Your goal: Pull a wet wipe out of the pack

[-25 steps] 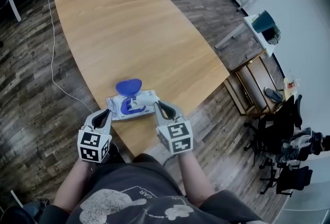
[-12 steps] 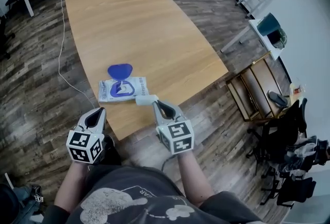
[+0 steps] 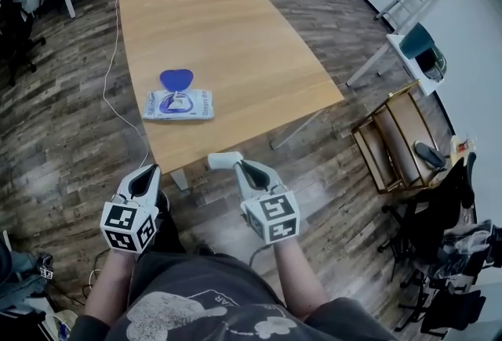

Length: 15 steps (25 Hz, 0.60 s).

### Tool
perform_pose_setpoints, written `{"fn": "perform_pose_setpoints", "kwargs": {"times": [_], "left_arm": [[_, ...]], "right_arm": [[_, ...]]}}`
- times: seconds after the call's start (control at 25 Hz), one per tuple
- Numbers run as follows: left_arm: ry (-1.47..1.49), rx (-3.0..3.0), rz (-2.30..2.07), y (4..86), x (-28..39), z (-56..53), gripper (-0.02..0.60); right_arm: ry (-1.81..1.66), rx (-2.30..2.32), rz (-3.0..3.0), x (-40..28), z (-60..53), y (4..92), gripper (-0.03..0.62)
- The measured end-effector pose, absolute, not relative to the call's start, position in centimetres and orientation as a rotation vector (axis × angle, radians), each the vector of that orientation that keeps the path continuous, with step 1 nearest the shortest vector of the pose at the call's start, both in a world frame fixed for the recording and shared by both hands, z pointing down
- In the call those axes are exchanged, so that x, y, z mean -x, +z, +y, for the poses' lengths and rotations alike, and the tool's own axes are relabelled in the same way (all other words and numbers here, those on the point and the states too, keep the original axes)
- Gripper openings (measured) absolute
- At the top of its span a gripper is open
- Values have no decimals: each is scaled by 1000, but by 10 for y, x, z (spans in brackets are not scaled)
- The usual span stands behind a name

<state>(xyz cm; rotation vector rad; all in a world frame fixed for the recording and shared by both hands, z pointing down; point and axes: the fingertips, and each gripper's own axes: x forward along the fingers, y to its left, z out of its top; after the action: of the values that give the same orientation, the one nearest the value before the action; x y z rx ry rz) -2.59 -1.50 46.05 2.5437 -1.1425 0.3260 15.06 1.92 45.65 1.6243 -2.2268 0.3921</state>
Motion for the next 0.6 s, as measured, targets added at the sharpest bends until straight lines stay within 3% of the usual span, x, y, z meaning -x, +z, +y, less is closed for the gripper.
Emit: {"fn": "perform_pose_setpoints", "kwargs": {"times": [0.6], "left_arm": [[281,-2457,-1274,447,48,88,18]], "right_arm": [[432,-1627,-2284,-156,110,463,5]]}}
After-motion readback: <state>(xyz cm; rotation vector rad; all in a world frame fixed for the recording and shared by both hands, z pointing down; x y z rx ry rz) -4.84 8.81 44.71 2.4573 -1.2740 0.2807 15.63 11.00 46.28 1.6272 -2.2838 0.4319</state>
